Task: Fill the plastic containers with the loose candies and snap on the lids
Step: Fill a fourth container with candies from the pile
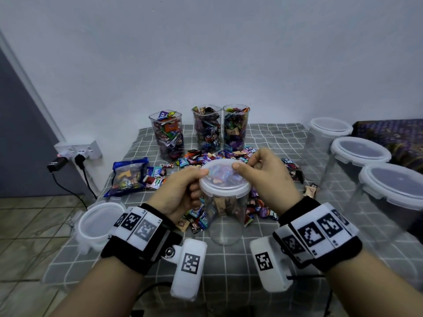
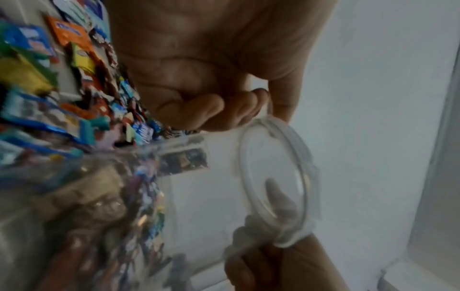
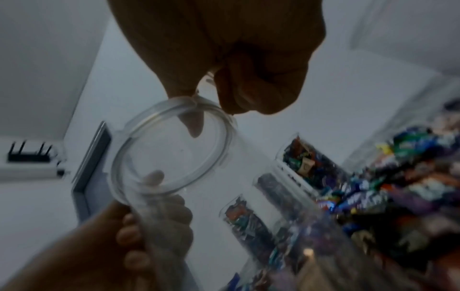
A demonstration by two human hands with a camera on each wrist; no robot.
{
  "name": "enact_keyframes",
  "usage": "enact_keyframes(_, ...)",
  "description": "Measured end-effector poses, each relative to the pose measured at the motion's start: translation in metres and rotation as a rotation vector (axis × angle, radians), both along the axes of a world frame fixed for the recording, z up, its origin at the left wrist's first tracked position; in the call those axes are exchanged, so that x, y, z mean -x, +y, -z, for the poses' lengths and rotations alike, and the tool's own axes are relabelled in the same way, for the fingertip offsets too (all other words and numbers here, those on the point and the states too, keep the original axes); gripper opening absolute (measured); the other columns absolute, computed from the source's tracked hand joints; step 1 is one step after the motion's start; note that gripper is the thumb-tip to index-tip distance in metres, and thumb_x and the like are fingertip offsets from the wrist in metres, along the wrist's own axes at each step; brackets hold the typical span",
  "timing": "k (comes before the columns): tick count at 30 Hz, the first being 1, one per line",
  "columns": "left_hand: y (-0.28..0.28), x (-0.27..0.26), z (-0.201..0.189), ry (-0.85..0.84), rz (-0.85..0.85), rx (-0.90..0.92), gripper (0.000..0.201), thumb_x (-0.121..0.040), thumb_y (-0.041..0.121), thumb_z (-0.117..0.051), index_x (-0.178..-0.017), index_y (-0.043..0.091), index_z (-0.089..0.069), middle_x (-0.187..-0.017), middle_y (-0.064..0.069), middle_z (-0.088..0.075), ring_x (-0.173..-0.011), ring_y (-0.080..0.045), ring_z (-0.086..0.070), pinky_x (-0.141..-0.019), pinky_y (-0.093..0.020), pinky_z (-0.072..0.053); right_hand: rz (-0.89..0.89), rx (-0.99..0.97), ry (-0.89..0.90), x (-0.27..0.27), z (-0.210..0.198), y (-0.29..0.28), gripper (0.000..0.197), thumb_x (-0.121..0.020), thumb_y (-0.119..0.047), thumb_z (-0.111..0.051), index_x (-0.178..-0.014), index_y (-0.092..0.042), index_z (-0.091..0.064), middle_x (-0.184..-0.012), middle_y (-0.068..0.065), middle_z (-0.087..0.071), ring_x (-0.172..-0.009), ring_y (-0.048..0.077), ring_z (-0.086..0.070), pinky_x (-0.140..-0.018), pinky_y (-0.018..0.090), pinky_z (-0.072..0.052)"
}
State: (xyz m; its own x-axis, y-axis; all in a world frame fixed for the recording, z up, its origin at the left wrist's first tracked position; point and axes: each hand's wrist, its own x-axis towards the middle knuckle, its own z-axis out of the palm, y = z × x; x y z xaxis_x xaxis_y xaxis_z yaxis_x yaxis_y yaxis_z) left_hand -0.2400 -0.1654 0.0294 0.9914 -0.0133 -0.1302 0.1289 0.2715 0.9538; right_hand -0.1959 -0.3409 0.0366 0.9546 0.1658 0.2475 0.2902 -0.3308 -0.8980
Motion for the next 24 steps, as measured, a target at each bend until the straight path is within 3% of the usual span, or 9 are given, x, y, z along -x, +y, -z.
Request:
enact_keyframes(3,-0.003,0.0,-0.002,-0.005,-0.025,0.024,0.02,-0.068,0.024,-0.058,-0.062,0.018,-0.04,-0.042,0.008,-0.03,-0.036,-0.005,-0.028,-0.041,-0.017,-0.02,0.004,0.028,-0.046,0.0,0.003,-0.002,0.03,-0.079,-0.041,-0.068,-0.073,-0.022,-0.045,-0.068,0.006,-0.057,-0.063,0.019,-0.05,-0.063,0.038,-0.039)
enact_keyframes(5,-0.003,0.002,0.0,-0.02,-0.057,-0.066,0.023,-0.07,0.028,-0.061,-0.06,0.018,-0.043,-0.044,0.007,-0.033,-0.038,-0.007,-0.03,-0.042,-0.018,-0.02,-0.023,0.012,-0.009,0.0,0.009,-0.004,0.037,-0.077,-0.055,-0.064,-0.078,-0.022,-0.048,-0.072,0.009,-0.059,-0.062,0.017,-0.049,-0.064,0.035,-0.037)
enact_keyframes(7,-0.002,0.005,0.0,-0.058,-0.129,-0.207,0.022,-0.075,0.029,-0.063,-0.065,0.018,-0.047,-0.047,0.008,-0.041,-0.041,-0.007,-0.035,-0.041,-0.017,-0.024,-0.068,-0.049,0.038,0.003,0.017,-0.005,0.055,-0.064,-0.077,-0.058,-0.085,-0.028,-0.05,-0.078,0.003,-0.058,-0.067,0.013,-0.051,-0.067,0.034,-0.04)
enact_keyframes(9,0.0,0.007,-0.003,-0.116,-0.203,-0.308,0.024,-0.073,0.033,-0.067,-0.083,0.017,-0.053,-0.059,0.008,-0.056,-0.052,-0.009,-0.049,-0.045,-0.021,-0.034,-0.138,-0.104,0.066,0.006,0.024,-0.009,0.07,-0.049,-0.085,-0.057,-0.097,-0.034,-0.048,-0.092,-0.008,-0.057,-0.082,0.006,-0.055,-0.077,0.032,-0.043)
enact_keyframes(12,0.007,0.006,-0.009,-0.242,-0.158,-0.473,0.075,-0.053,0.056,-0.078,-0.118,0.034,-0.046,-0.109,0.011,-0.057,-0.096,-0.006,-0.058,-0.074,-0.027,-0.05,-0.282,-0.063,0.095,0.012,0.031,-0.018,0.098,-0.042,-0.077,-0.07,-0.124,-0.033,-0.037,-0.121,-0.021,-0.049,-0.116,0.0,-0.049,-0.101,0.029,-0.039)
enact_keyframes(14,0.007,0.006,-0.016,-0.327,0.013,-0.648,0.097,-0.043,0.066,-0.074,-0.13,0.046,-0.033,-0.131,0.016,-0.045,-0.117,0.001,-0.047,-0.094,-0.026,-0.045,-0.354,-0.042,0.102,0.014,0.034,-0.018,0.104,-0.046,-0.063,-0.079,-0.133,-0.03,-0.032,-0.128,-0.019,-0.05,-0.123,0.002,-0.047,-0.108,0.03,-0.036)
enact_keyframes(16,0.004,0.003,-0.02,-0.337,0.172,-0.822,0.119,-0.041,0.067,-0.076,-0.143,0.045,-0.019,-0.143,0.015,-0.034,-0.13,0.0,-0.038,-0.108,-0.03,-0.035,-0.389,-0.04,0.064,0.015,0.037,-0.013,0.1,-0.054,-0.044,-0.083,-0.138,-0.022,-0.033,-0.132,-0.013,-0.052,-0.125,0.002,-0.046,-0.109,0.03,-0.036)
enact_keyframes(19,-0.002,-0.002,-0.026,-0.321,0.248,-0.986,0.129,-0.041,0.066,-0.075,-0.147,0.042,-0.007,-0.147,0.012,-0.036,-0.13,-0.005,-0.041,-0.112,-0.035,-0.033,-0.405,-0.079,0.033,0.017,0.042,-0.009,0.091,-0.06,-0.024,-0.084,-0.137,-0.015,-0.036,-0.132,-0.007,-0.054,-0.124,0.004,-0.049,-0.104,0.022,-0.037)
enact_keyframes(24,-0.006,-0.001,-0.027,-0.351,0.179,-1.027,0.12,-0.041,0.065,-0.072,-0.145,0.044,-0.017,-0.139,0.01,-0.046,-0.122,-0.007,-0.048,-0.107,-0.035,-0.038,-0.404,-0.089,0.047,0.015,0.045,-0.011,0.089,-0.058,-0.024,-0.083,-0.135,-0.018,-0.038,-0.129,-0.009,-0.056,-0.121,0.002,-0.051,-0.101,0.016,-0.039)
